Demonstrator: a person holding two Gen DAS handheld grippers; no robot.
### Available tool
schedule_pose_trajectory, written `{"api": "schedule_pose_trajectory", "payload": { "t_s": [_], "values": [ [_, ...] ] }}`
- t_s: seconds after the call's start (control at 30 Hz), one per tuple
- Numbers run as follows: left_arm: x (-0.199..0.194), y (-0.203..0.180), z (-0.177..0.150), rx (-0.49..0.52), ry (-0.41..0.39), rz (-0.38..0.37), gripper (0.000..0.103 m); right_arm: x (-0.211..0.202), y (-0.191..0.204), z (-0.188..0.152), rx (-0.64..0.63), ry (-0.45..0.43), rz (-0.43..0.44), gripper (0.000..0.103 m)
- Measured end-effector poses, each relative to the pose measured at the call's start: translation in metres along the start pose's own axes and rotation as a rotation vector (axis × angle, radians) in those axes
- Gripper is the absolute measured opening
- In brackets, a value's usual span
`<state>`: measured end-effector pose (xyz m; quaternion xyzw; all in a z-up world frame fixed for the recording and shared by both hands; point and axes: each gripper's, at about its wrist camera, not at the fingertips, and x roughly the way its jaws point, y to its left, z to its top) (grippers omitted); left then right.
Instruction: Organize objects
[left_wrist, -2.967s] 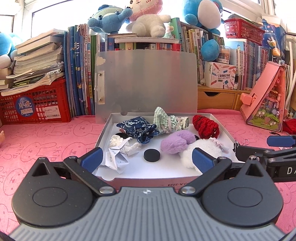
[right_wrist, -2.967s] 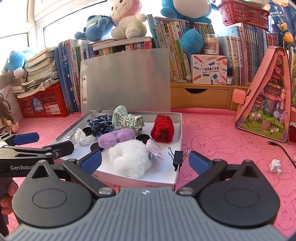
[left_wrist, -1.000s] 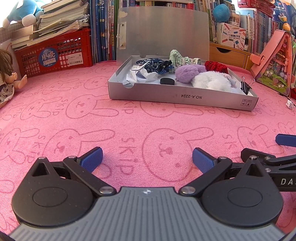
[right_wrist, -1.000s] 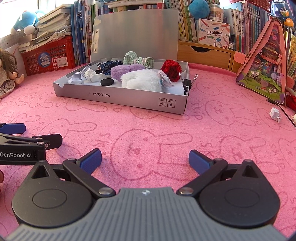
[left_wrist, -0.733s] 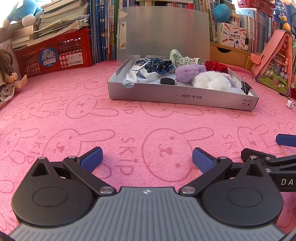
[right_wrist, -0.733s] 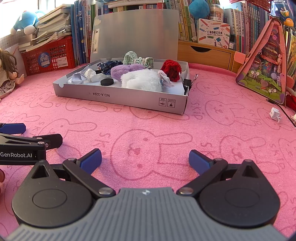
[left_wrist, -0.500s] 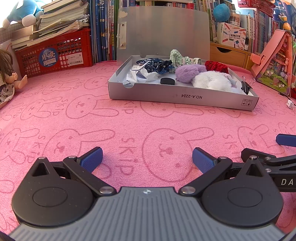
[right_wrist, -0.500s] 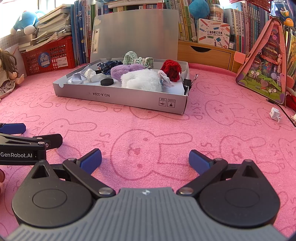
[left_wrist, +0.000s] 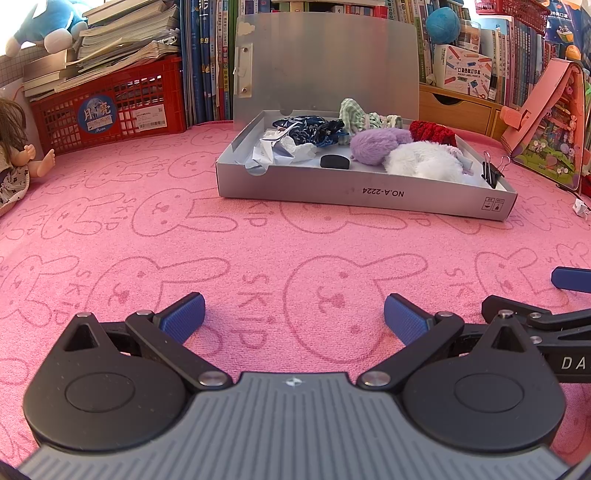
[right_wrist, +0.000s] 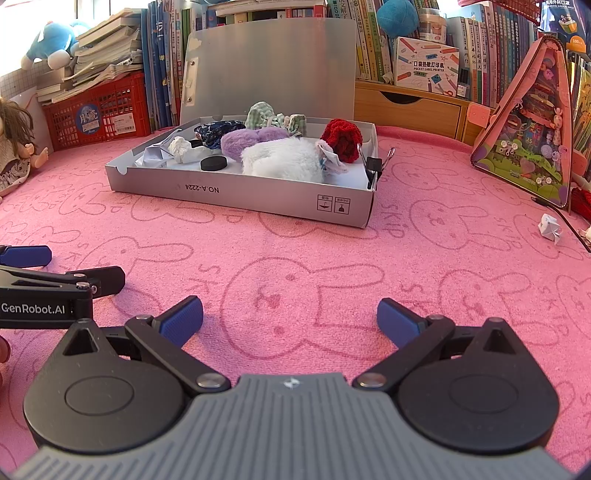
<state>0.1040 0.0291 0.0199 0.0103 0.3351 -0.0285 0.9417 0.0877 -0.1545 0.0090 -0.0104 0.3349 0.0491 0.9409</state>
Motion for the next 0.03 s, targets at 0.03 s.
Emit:
{"api": "schedule_pose_trajectory", "payload": {
  "t_s": [0.03],
  "values": [
    [0.0000, 0.0000, 0.0000, 0.000, 0.000, 0.000, 0.103, 0.0000, 0.0001, 0.0000, 0.000, 0.000, 0.000, 0.103]
  ]
}}
